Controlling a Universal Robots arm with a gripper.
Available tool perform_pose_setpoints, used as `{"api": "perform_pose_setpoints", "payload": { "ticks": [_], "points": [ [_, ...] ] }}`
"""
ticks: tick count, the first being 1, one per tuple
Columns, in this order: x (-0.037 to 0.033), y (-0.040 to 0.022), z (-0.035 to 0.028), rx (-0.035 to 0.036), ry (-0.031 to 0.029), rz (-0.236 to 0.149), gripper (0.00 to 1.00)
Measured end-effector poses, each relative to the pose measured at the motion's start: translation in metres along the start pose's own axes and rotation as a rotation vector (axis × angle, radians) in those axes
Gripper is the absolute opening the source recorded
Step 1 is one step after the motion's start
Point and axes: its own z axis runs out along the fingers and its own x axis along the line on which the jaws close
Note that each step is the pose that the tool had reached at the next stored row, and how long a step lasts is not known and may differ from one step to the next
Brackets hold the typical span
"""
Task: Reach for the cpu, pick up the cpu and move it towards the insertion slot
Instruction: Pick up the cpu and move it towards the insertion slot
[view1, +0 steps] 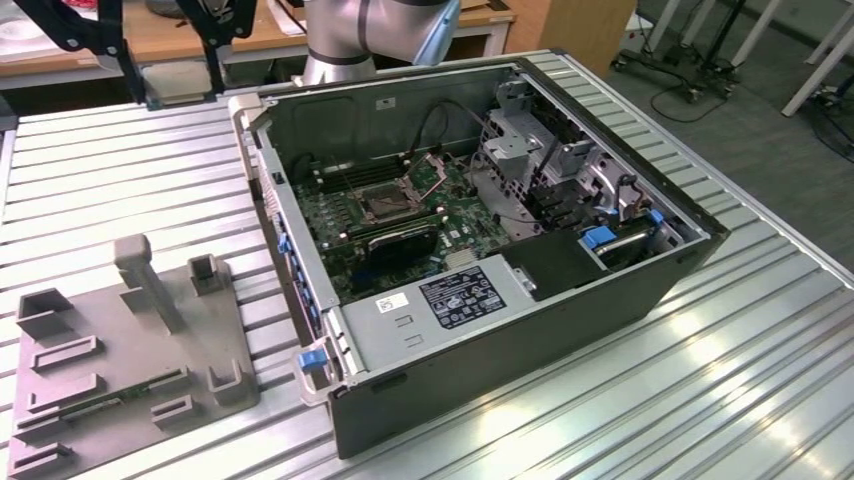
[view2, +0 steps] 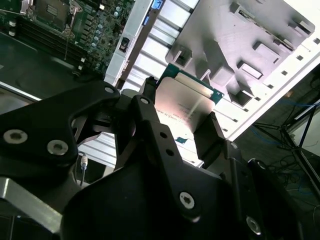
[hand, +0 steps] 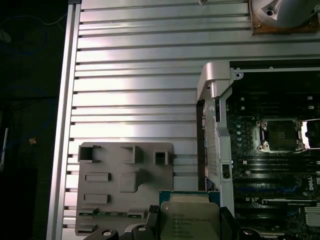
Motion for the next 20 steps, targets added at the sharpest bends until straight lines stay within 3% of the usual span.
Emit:
{"api": "perform_pose_setpoints", "payload": {
  "ticks": [6,13,20],
  "points": [
    [-0.0038,-0.0001,0.0012,-0.0001,-0.0012,0.000,0.55],
    [-0.0176,-0.0001,0.0030,0.0001,-0.0037,-0.001,0.55],
    [-0.0193,0.0014,0.0126,0.0023,-0.0116,-0.002,0.55]
  ]
}}
